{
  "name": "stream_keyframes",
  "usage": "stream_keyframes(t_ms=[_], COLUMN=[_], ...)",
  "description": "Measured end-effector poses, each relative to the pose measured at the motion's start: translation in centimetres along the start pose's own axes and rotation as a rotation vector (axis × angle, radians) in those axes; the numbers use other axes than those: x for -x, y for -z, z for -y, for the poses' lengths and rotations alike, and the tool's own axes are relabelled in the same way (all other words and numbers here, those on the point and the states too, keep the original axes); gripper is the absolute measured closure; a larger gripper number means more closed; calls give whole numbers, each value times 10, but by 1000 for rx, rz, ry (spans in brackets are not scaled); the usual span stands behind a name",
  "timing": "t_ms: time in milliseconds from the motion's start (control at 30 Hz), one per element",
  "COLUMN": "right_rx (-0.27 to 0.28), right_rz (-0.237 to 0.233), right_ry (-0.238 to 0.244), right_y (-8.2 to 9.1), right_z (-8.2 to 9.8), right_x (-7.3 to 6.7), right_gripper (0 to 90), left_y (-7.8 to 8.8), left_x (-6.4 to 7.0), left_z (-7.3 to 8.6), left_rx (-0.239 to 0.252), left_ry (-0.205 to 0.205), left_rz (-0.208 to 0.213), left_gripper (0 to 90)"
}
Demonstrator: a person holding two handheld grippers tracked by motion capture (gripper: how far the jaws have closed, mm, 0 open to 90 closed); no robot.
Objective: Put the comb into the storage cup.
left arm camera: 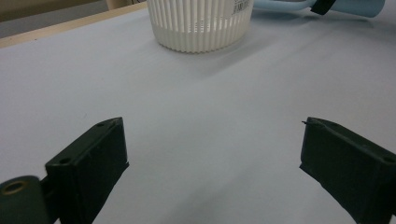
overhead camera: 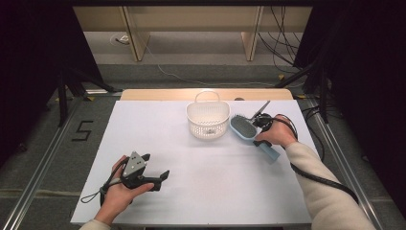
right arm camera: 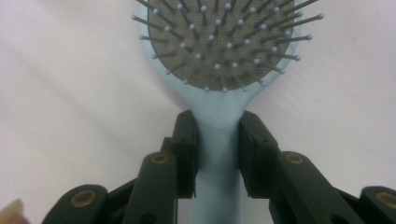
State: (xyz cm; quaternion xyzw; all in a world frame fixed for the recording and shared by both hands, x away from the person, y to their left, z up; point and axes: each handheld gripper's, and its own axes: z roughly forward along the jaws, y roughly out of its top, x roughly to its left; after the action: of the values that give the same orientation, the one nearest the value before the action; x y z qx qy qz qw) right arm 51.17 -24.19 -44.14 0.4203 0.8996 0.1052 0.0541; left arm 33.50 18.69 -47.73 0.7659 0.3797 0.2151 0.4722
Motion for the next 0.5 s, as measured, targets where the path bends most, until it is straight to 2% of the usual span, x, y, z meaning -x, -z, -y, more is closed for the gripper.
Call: stream_keyframes(t_ms=[500], right_rx=[56], right_rz=[3], right_ry=[-19], right_y=[6], right_z=[5], right_x=[0], right_gripper=[706], left_y=[0], left_x=[0], left_z=[0], left_rx=[-3], left_ry=[-1], left_rz=[1], left_gripper=[65])
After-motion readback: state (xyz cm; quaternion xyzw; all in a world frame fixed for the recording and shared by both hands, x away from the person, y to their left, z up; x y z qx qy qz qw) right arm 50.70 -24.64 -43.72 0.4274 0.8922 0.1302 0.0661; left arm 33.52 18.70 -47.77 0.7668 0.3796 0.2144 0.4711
